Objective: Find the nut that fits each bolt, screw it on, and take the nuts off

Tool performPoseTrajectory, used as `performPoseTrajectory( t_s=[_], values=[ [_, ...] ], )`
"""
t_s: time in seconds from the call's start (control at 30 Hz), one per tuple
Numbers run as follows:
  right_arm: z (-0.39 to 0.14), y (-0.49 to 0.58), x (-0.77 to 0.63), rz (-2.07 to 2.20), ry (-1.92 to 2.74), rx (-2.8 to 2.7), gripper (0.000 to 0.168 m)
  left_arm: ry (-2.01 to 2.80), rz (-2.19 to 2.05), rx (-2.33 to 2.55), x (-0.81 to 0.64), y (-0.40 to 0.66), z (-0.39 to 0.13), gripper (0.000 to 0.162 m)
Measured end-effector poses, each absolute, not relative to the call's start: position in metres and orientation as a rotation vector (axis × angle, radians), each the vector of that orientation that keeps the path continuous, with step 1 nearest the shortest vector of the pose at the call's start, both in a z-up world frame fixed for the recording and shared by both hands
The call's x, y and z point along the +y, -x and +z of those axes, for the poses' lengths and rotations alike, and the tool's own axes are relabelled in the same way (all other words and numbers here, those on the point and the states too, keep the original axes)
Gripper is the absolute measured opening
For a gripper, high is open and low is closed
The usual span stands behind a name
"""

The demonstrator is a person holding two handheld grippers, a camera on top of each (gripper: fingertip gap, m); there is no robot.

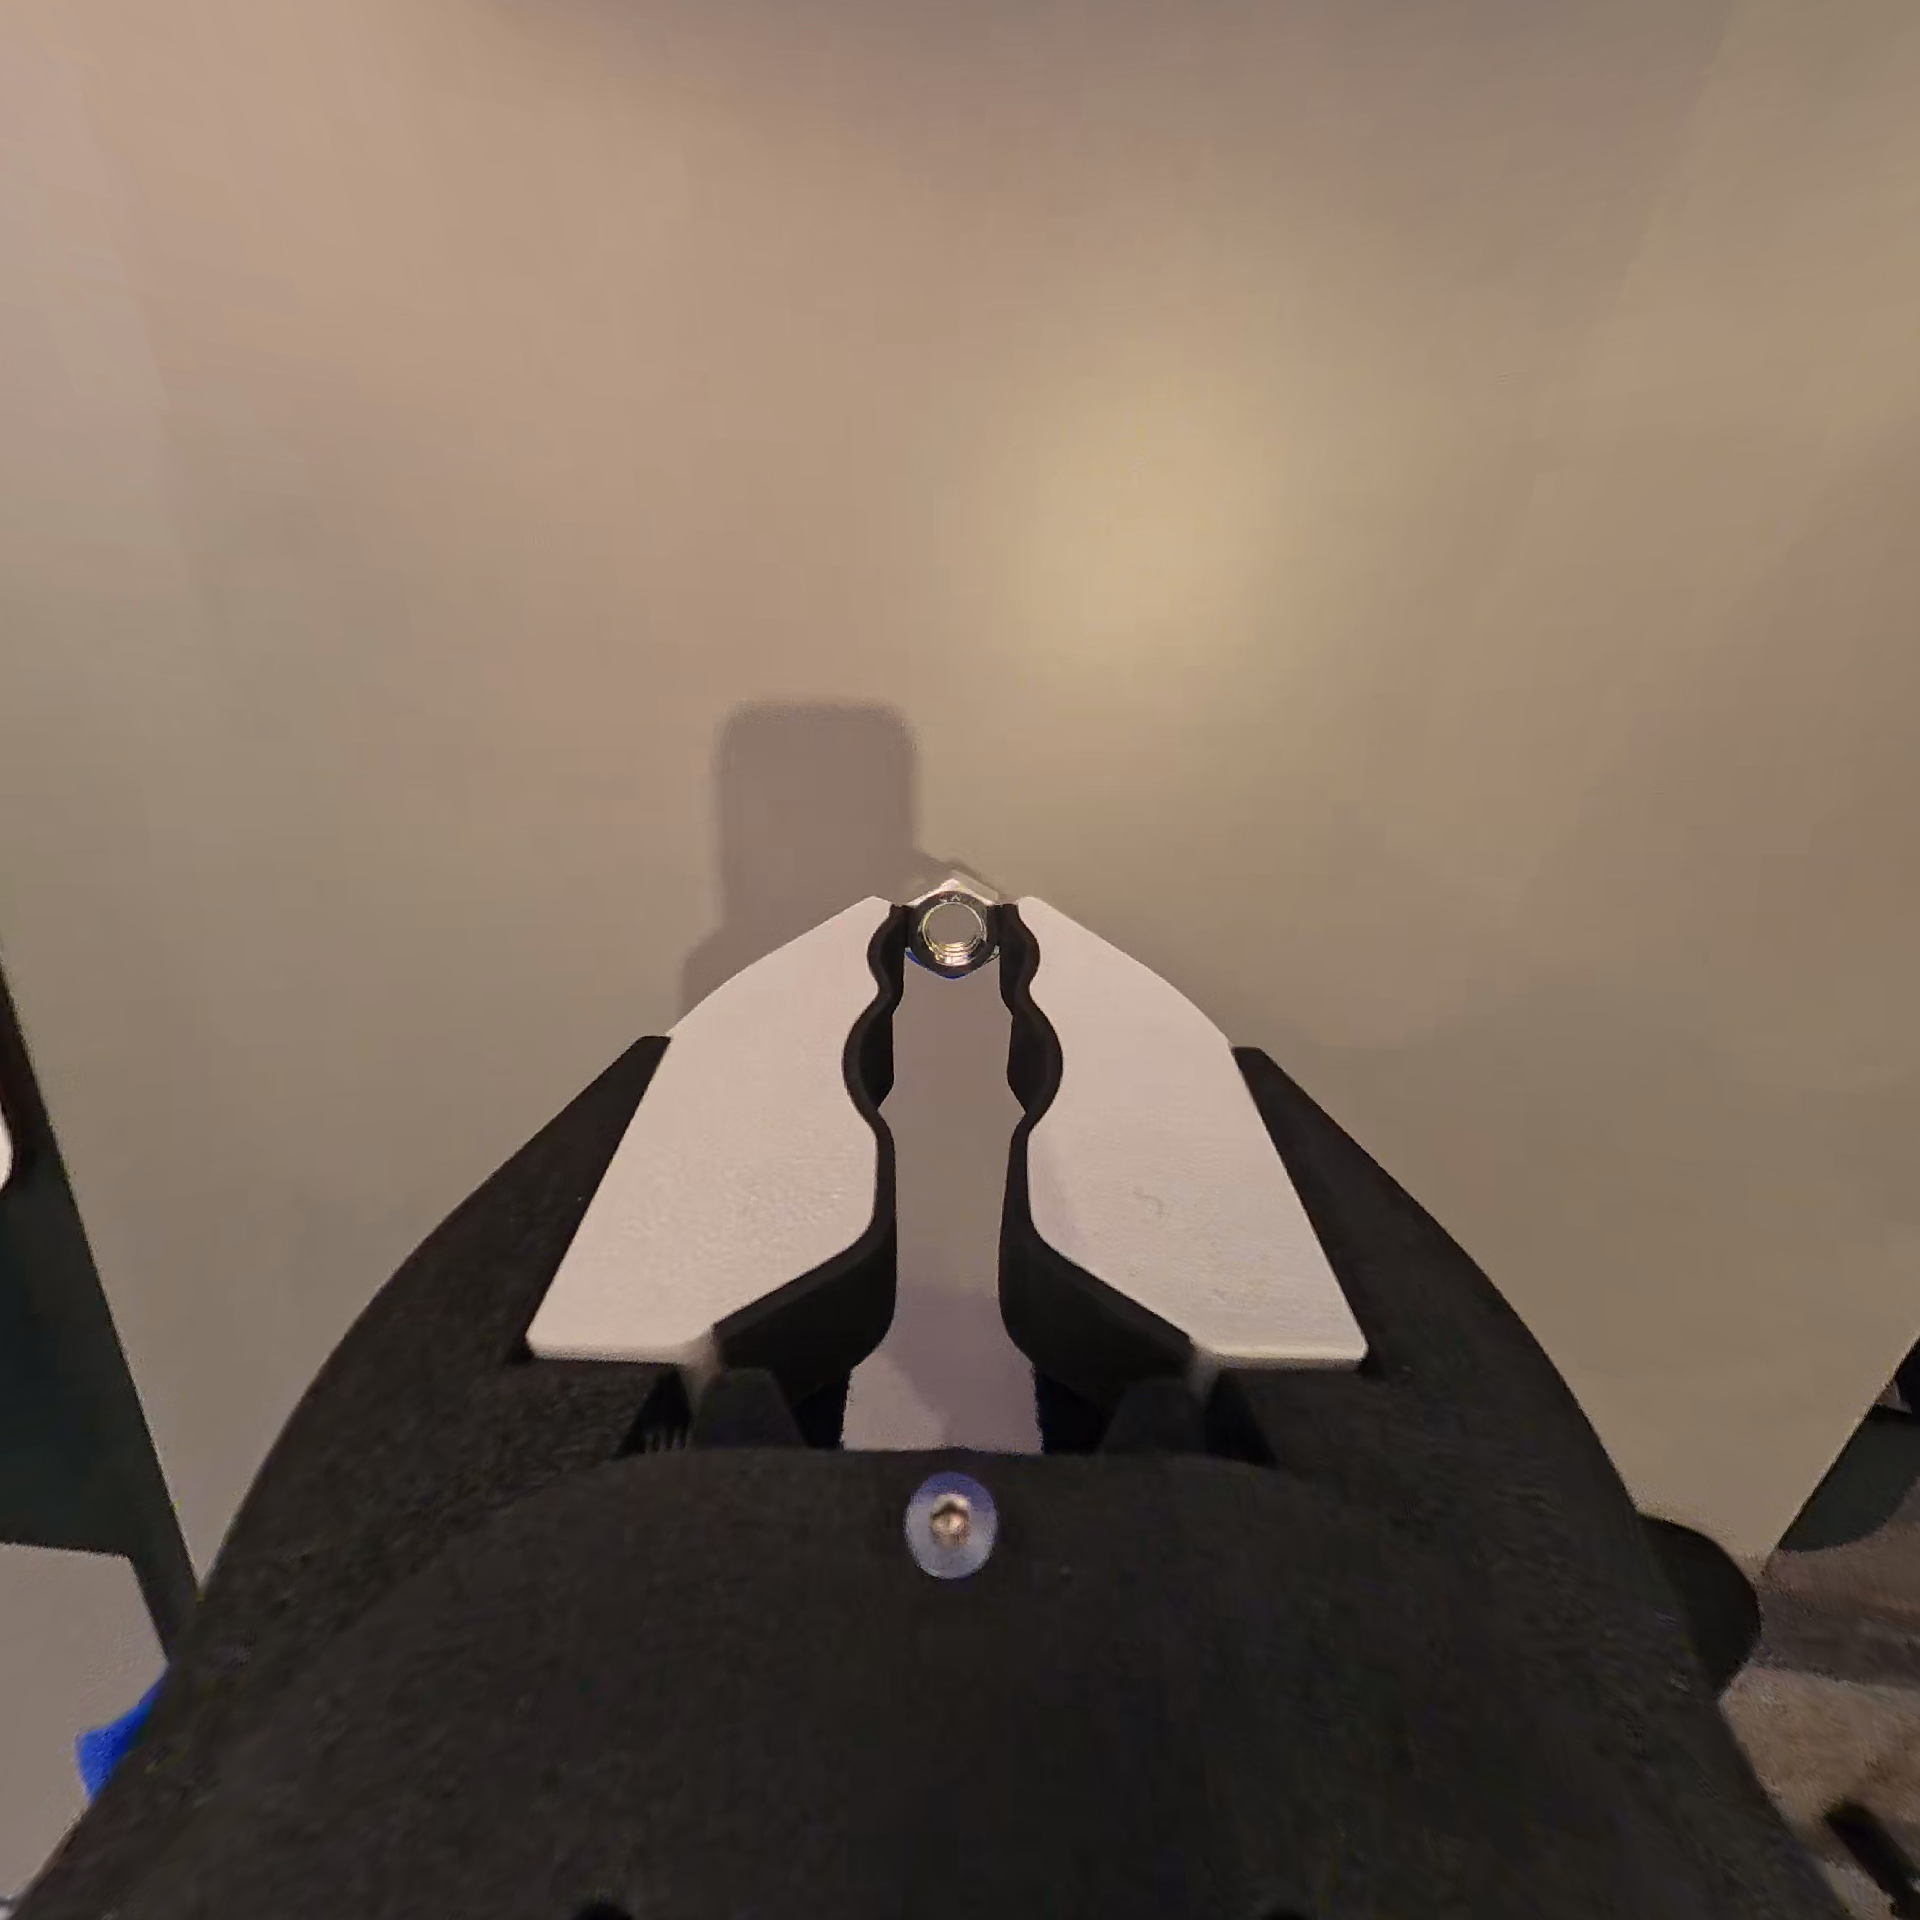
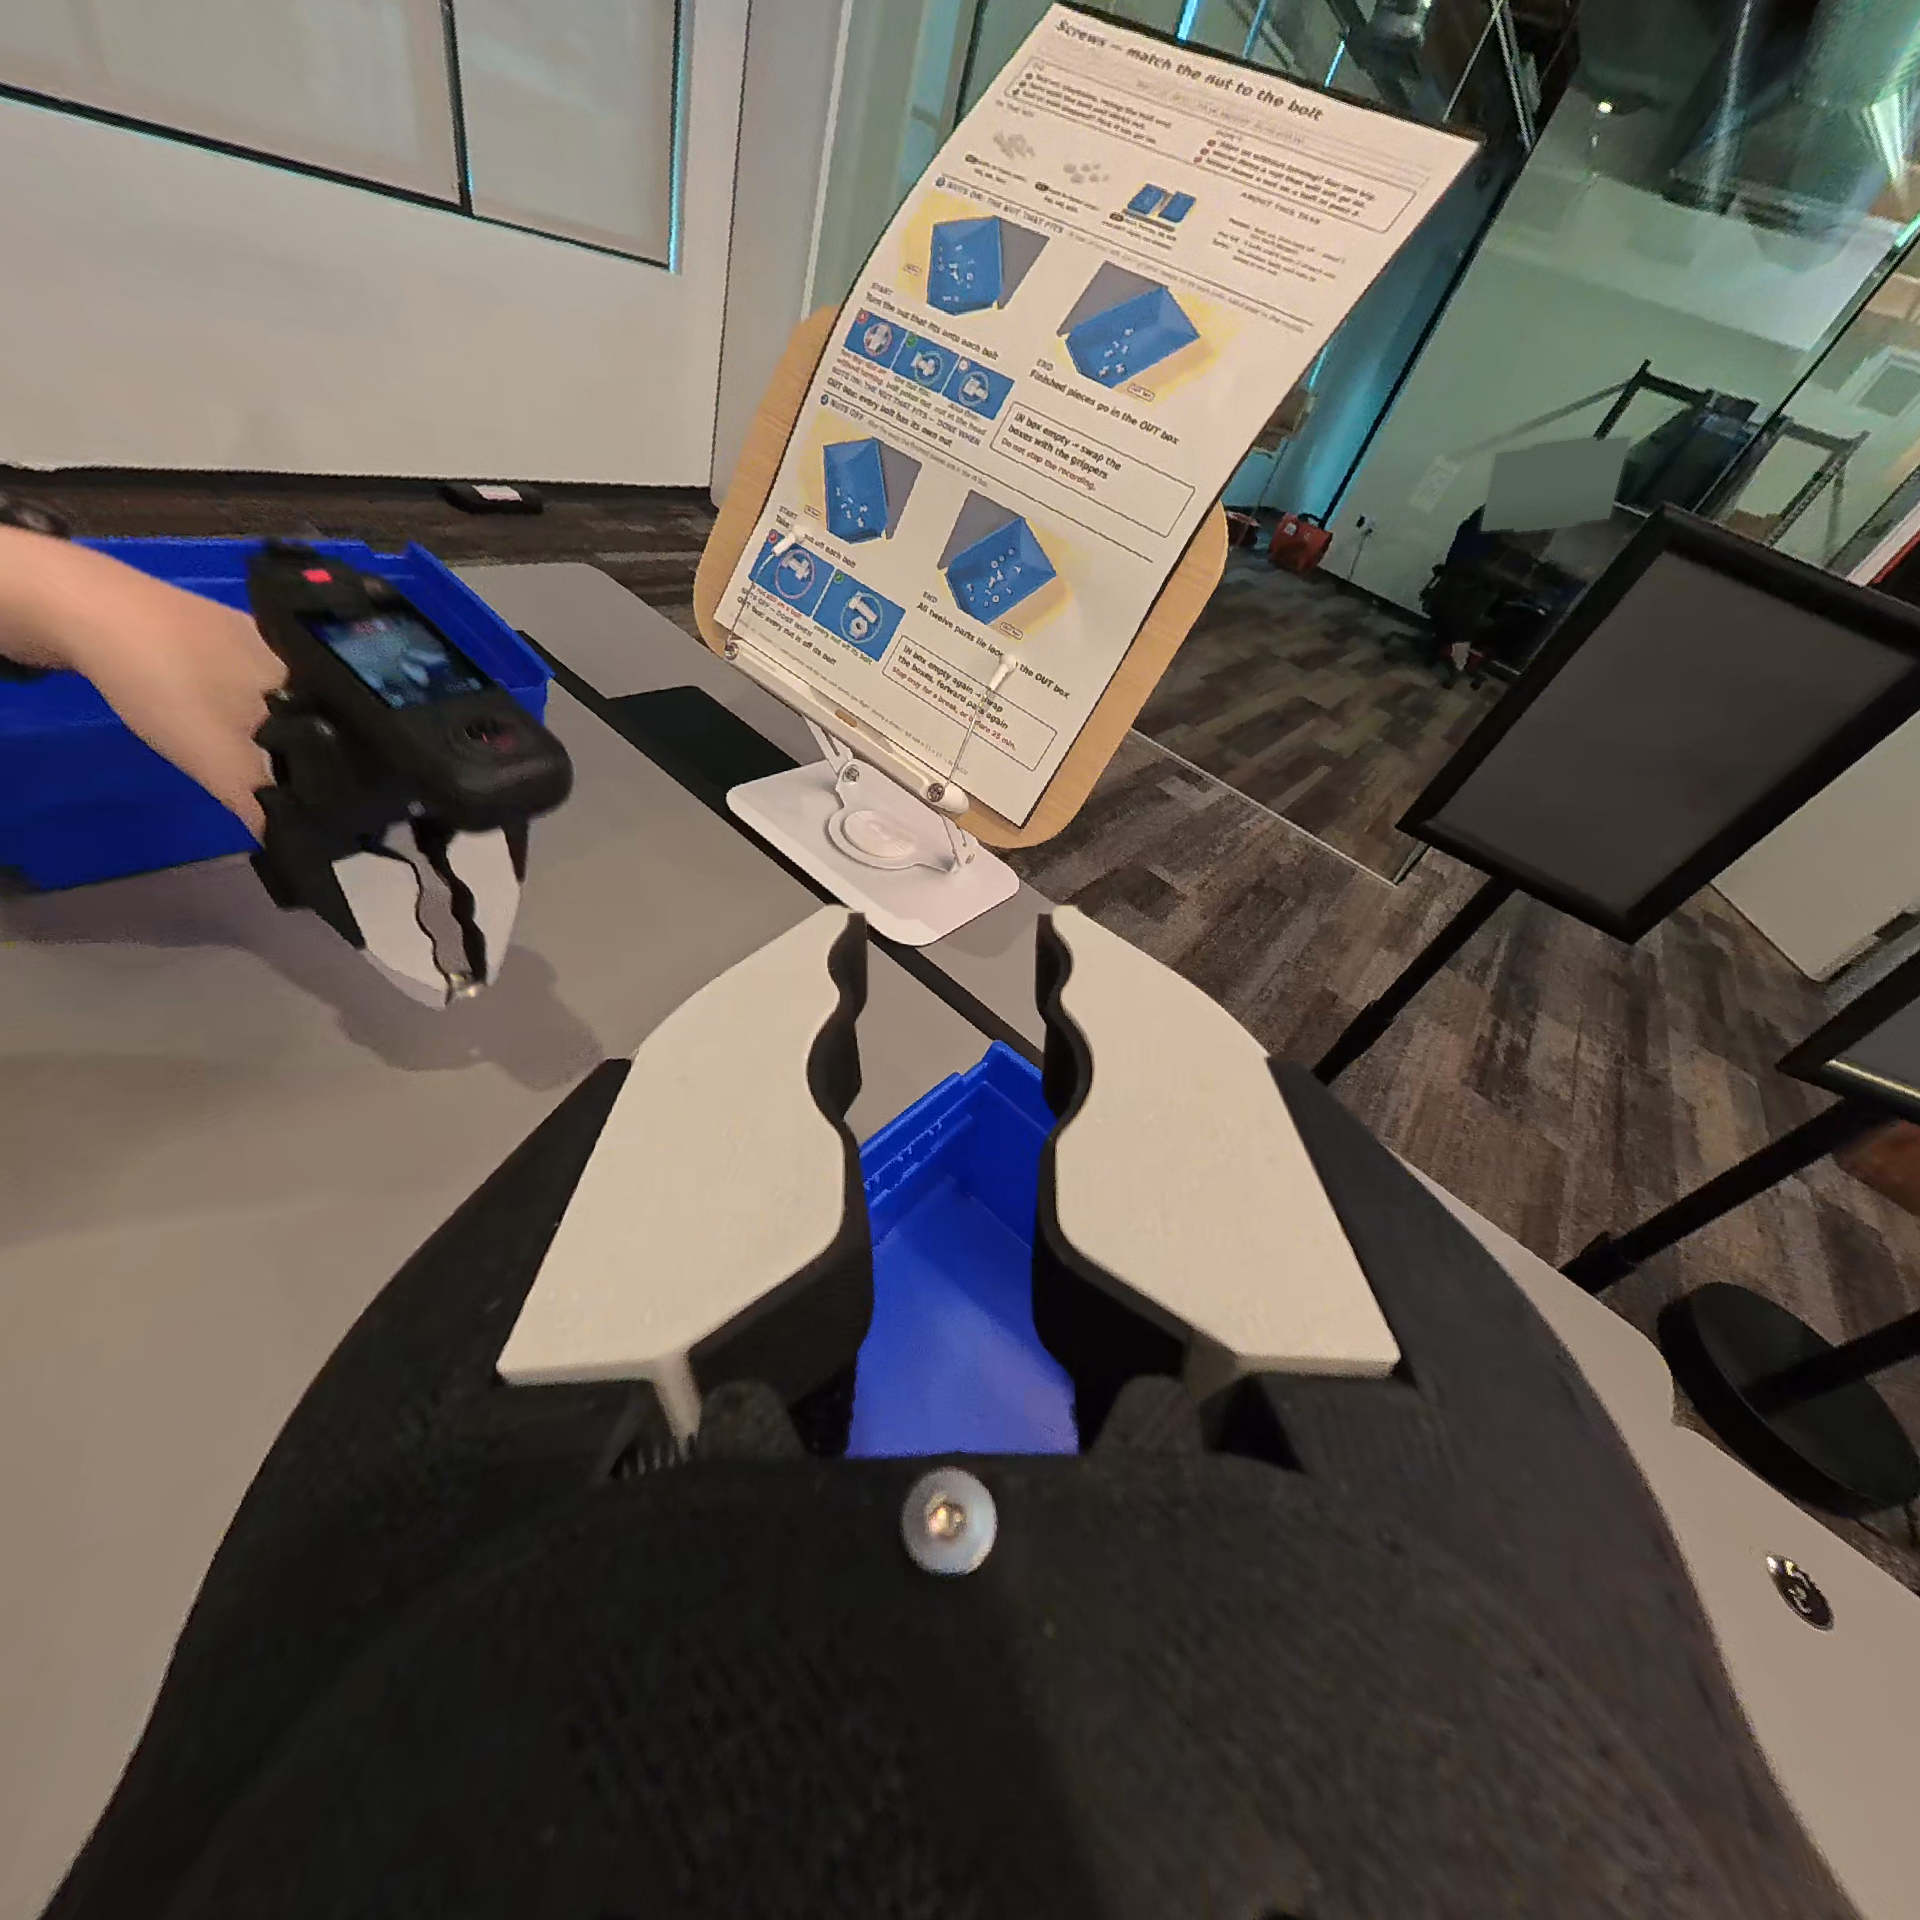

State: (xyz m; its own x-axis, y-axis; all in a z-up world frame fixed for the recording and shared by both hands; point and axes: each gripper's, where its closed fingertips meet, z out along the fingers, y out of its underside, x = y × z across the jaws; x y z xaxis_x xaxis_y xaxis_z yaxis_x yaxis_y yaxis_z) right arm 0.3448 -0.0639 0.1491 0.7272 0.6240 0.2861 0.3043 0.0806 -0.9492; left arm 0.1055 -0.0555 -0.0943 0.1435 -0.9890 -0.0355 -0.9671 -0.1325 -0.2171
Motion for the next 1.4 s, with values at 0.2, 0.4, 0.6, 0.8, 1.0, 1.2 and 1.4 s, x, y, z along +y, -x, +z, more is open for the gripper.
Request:
performPoseTrajectory(
  t_s=[0.2,0.4,0.6,0.8,1.0,1.2,1.4],
  values=[
    [0.147,-0.359,-0.065,0.298,1.529,-0.756,0.031,2.22,-0.075,2.043,-0.056,-0.126,-0.125,0.017],
    [0.151,-0.368,-0.07,0.329,1.503,-0.735,0.03,2.223,-0.036,2.131,-0.061,-0.134,-0.147,0.017],
    [0.148,-0.368,-0.069,0.323,1.512,-0.747,0.03,2.221,-0.056,2.164,-0.064,-0.139,-0.151,0.017],
    [0.146,-0.369,-0.067,0.323,1.522,-0.742,0.03,2.229,-0.043,2.184,-0.065,-0.138,-0.157,0.017],
    [0.145,-0.372,-0.065,0.33,1.527,-0.73,0.03,2.229,-0.049,2.168,-0.061,-0.141,-0.157,0.017],
    [0.143,-0.374,-0.063,0.342,1.526,-0.722,0.03,2.192,-0.171,2.038,-0.054,-0.154,-0.132,0.037],
    [0.143,-0.377,-0.063,0.353,1.52,-0.705,0.03,2.055,-0.3,1.567,-0.011,-0.131,0.0,0.032]
  ],
)
